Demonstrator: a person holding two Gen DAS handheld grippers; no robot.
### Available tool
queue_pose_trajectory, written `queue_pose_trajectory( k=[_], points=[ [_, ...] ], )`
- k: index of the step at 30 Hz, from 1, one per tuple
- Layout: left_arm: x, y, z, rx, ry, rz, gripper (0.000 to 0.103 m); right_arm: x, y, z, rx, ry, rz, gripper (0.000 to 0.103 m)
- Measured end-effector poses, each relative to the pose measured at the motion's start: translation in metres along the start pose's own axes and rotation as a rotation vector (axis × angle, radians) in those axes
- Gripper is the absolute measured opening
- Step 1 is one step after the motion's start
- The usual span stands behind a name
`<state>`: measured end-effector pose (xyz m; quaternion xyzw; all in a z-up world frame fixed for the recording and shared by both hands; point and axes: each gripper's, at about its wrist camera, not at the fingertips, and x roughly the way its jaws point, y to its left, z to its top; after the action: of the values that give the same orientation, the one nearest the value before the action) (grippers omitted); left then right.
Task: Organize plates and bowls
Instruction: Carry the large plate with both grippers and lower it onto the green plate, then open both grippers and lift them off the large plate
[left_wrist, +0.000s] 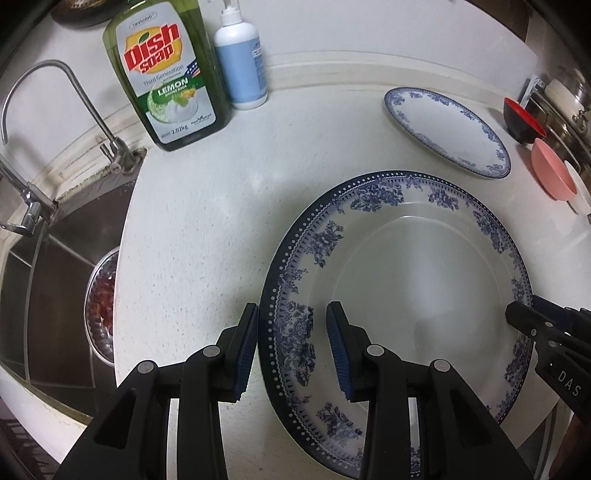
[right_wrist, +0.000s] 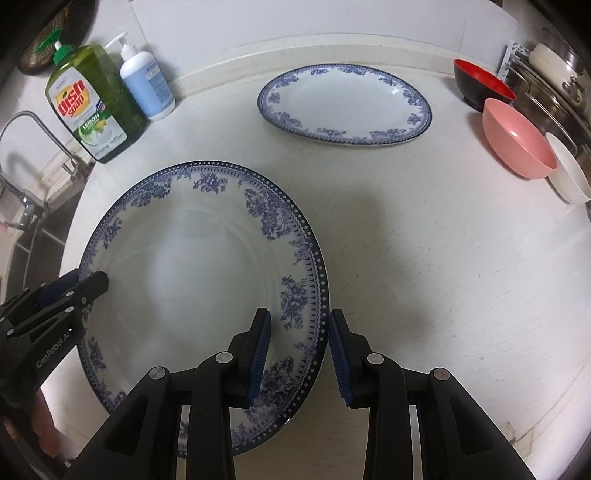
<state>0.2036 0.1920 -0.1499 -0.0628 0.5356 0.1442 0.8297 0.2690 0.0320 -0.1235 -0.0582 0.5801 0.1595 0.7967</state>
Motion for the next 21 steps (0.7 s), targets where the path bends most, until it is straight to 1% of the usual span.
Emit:
queue_pose_trajectory(
  k=[11, 21],
  points=[
    [0.012, 0.002, -0.001, -0.005, 0.031, 0.001, 0.037, 0.006, 0.004, -0.001, -0.025, 0.010, -0.025, 0.034],
    [0.015, 0.002, -0.002, -0.003, 0.025, 0.010, 0.037, 0.007, 0.006, -0.001, -0.038, -0.007, -0.021, 0.036]
  ],
)
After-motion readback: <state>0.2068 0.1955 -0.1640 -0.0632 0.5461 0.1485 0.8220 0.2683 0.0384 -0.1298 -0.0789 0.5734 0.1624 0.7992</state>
